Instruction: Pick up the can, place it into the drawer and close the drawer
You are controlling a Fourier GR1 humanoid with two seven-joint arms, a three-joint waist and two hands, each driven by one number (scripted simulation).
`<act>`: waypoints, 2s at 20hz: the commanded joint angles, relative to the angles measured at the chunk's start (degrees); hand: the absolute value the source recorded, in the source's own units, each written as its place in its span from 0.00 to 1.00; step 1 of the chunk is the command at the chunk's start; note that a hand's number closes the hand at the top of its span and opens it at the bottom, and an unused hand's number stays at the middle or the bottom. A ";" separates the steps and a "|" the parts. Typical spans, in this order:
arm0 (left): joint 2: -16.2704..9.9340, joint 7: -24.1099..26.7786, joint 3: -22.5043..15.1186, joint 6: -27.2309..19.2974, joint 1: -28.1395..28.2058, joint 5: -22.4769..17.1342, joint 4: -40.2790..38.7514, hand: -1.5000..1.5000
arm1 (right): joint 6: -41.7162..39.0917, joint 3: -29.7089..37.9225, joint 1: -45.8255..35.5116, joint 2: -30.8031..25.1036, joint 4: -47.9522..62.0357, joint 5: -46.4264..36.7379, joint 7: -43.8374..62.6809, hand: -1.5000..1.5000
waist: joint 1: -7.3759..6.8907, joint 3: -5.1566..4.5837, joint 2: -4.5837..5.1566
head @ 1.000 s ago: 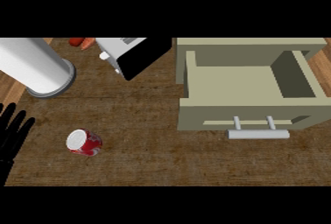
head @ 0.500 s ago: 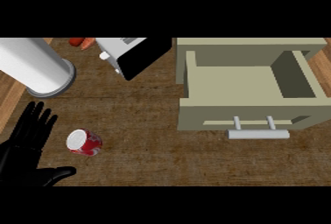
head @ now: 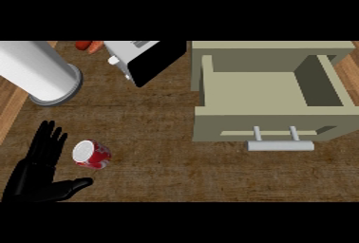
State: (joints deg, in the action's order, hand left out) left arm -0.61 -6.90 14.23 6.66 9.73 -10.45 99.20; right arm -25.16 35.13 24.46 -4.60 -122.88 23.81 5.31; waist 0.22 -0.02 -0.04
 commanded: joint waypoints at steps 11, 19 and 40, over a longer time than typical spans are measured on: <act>-4.80 14.30 6.61 2.89 -2.72 -0.49 -20.71 0.00 | -0.48 3.85 -3.96 -2.53 -0.91 4.70 6.93 0.00 | -0.07 0.00 0.01; -4.65 22.73 5.25 3.24 -7.58 1.64 -35.26 0.00 | -2.89 1.40 -1.93 4.43 -1.96 -2.32 1.91 0.00 | -0.01 0.01 0.04; -7.85 27.13 6.15 9.83 -19.86 -5.42 -54.55 1.00 | -6.94 10.45 0.12 2.06 -5.12 9.73 9.41 0.00 | 0.17 0.00 0.00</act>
State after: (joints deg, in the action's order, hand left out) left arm -7.22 22.41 20.62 13.99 -8.06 -14.08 45.52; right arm -32.15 45.05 24.24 -3.05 -126.29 32.49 12.93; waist 0.36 0.00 -0.05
